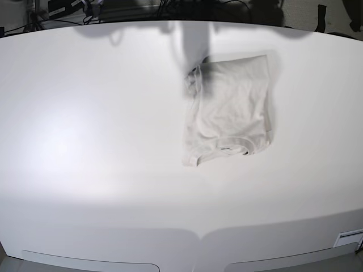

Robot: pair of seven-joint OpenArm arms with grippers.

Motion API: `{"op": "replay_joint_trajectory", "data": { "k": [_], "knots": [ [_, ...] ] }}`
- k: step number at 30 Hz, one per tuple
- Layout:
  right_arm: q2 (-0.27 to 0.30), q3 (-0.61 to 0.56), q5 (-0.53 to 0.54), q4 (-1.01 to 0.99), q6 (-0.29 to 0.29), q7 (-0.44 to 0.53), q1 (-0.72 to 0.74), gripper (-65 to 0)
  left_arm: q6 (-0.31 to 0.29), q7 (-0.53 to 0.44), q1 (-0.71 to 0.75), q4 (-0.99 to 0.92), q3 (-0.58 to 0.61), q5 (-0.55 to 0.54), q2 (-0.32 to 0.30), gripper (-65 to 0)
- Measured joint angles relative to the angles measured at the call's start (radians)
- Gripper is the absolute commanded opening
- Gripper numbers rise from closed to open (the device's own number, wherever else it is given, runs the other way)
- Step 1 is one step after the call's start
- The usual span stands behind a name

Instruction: Fold the T-shirt properly

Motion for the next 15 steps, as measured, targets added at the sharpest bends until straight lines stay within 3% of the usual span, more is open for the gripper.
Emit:
{"op": "replay_joint_trajectory", "data": {
  "k": [7, 11, 15],
  "knots": [
    [0.023, 0.000, -0.029, -0.065, -0.019, 0.022, 0.082, -65.0, 0.027, -0.016, -0.061, -0.017, 0.000, 0.005, 0.077, -65.0],
    [0.015, 0.000, -0.077, -0.066, -0.028, 0.056, 0.099, -65.0, 0.090, -0.022, -0.089, -0.018, -0.001, 0.027, 0.109, -65.0],
    [-0.013, 0.000, -0.132, -0.066, -0.078, 0.071, 0.105, -65.0, 0.100, -0.048, -0.112, -0.018, -0.001, 0.056, 0.135, -65.0]
  ]
}}
